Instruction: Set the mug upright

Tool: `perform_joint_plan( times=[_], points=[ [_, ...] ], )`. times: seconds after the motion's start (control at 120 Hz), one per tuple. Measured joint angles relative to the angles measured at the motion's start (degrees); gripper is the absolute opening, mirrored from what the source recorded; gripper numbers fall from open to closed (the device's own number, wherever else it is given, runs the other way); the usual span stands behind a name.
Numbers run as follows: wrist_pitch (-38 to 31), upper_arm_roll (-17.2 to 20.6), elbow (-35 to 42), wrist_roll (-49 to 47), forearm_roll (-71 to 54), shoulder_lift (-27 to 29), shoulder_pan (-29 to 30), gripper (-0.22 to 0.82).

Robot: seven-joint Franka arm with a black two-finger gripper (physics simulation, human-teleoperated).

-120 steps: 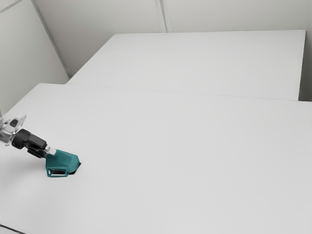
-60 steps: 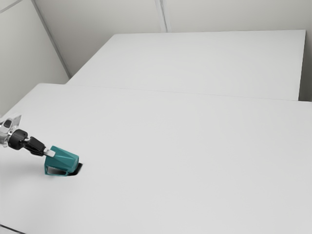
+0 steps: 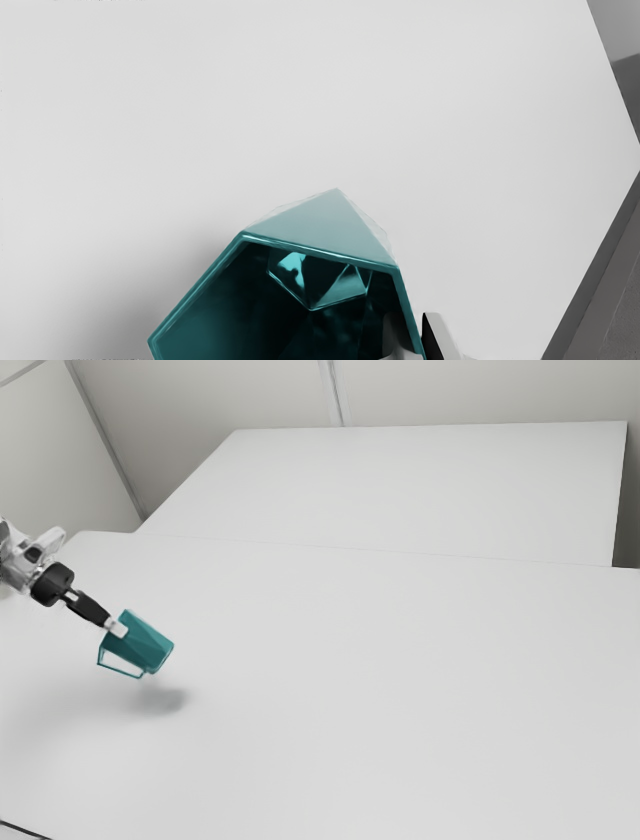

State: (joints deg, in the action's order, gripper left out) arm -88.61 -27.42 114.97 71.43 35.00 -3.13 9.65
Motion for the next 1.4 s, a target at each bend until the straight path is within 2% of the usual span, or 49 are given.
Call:
perform_joint_plan(
  times=[0.075, 0.25, 0.392, 0.475, 0.742, 0.892, 1.4],
  points=[
    [-4.24, 1.04, 0.02, -2.46, -5.0, 1.9, -3.51, -0.18],
    [-13.84, 11.31, 0.18, -10.88, -19.18, 5.88, -5.5, -0.18],
    [-20.36, 17.49, 1.03, -19.63, -27.03, 6.03, -8.91, -0.18],
    [-24.2, 19.51, 3.66, -24.92, -29.7, 6.16, -10.3, -0.18],
    [-33.56, 22.62, 10.14, -39.35, -32.51, 7.55, -6.31, -0.18],
    [-36.78, 24.46, 10.7, -45.7, -32.89, 7.15, -7.31, -0.18],
    [-42.81, 25.26, 13.17, -59.33, -33.21, 3.16, -6.89, -0.18]
  ],
)
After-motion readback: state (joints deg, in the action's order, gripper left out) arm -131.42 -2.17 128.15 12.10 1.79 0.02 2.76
